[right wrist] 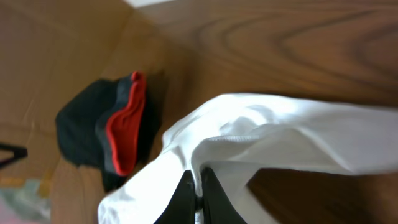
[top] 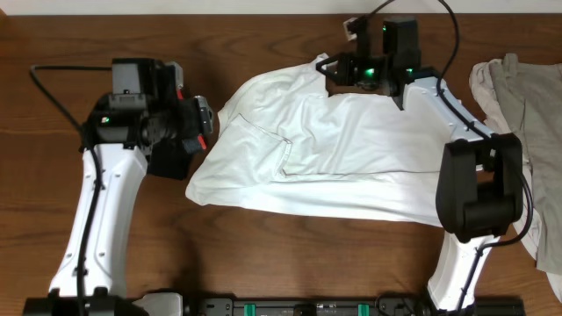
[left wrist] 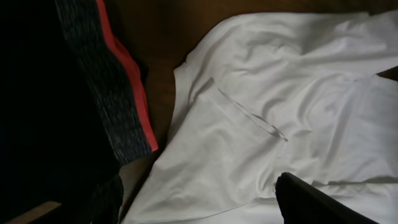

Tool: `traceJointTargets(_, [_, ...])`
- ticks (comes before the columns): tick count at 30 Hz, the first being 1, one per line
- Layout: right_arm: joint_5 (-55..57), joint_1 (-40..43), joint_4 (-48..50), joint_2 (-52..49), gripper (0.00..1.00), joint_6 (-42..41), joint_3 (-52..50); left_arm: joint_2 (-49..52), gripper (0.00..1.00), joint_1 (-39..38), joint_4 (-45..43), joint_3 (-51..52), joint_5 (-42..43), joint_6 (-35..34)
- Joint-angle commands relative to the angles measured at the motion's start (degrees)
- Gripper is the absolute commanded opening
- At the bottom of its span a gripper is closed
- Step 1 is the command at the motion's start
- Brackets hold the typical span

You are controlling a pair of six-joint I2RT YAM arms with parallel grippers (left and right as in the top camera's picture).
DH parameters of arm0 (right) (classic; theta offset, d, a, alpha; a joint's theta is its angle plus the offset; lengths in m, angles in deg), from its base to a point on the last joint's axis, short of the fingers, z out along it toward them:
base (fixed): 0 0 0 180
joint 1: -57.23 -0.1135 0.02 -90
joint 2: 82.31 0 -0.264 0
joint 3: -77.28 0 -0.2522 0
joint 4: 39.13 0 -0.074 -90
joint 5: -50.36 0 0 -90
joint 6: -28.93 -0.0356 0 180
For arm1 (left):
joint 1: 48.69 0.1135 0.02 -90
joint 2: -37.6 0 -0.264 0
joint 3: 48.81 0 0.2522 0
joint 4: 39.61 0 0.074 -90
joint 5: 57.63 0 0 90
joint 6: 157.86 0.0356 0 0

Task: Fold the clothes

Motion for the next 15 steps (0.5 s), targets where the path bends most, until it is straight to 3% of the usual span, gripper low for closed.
traceJointTargets(1, [-4.6, -2.3, -3.8, 0.1, 0.01, 7.3, 0.2, -0.5, 0.80, 0.2, 1.0, -1.2, -0.3, 0.0])
traceJointTargets(8, [-3.4, -9.4, -22.6, 0.2, 0.01, 28.0, 0.2, -0.5, 0.80, 0.2, 2.3, -1.2, -0.3, 0.2])
traceJointTargets(13, [4.2, -13.2, -34.1, 0.2, 0.04, 37.9, 0.2, -0.5, 0.80, 0.2, 2.3, -1.2, -0.3, 0.2])
traceJointTargets(15, [5.6, -13.7, -34.7, 0.5, 0.06, 37.9, 0.2, -0.5, 0.80, 0.2, 2.3, -1.2, -0.3, 0.2])
